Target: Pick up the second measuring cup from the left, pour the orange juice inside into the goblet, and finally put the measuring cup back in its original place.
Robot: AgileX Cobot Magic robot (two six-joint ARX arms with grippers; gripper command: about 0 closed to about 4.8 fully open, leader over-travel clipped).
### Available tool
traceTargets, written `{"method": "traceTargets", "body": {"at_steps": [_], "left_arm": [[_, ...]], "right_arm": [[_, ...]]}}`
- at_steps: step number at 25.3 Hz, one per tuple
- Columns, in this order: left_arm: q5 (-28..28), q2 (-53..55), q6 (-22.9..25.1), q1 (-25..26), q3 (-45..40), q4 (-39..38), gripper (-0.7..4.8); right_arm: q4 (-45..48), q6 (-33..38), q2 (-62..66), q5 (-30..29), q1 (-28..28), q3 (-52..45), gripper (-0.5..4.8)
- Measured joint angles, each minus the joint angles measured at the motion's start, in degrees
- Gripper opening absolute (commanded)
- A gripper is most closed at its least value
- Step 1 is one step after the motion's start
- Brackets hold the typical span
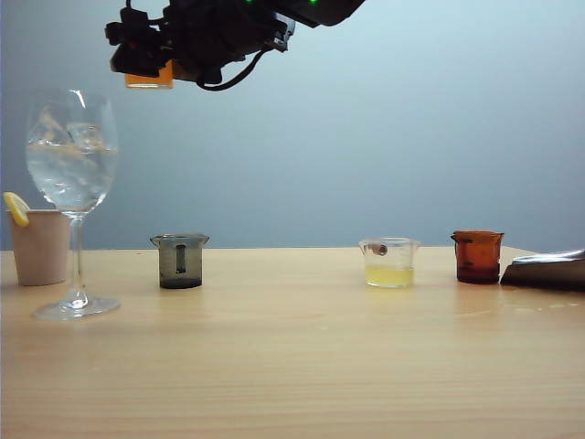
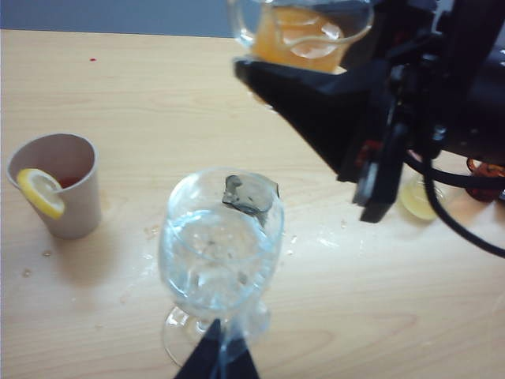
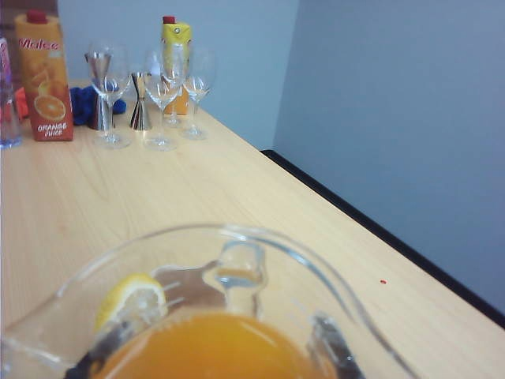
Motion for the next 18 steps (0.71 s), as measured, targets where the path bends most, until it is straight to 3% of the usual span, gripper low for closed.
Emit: {"method": "traceTargets", "body": {"at_steps": [18], "left_arm": [[0.1,0.0,0.2,0.0,0.0,0.5,-0.05]], "right_arm": [[0.5,-4.3,1.1,0.5,0.7,0.0,-0.02]]}}
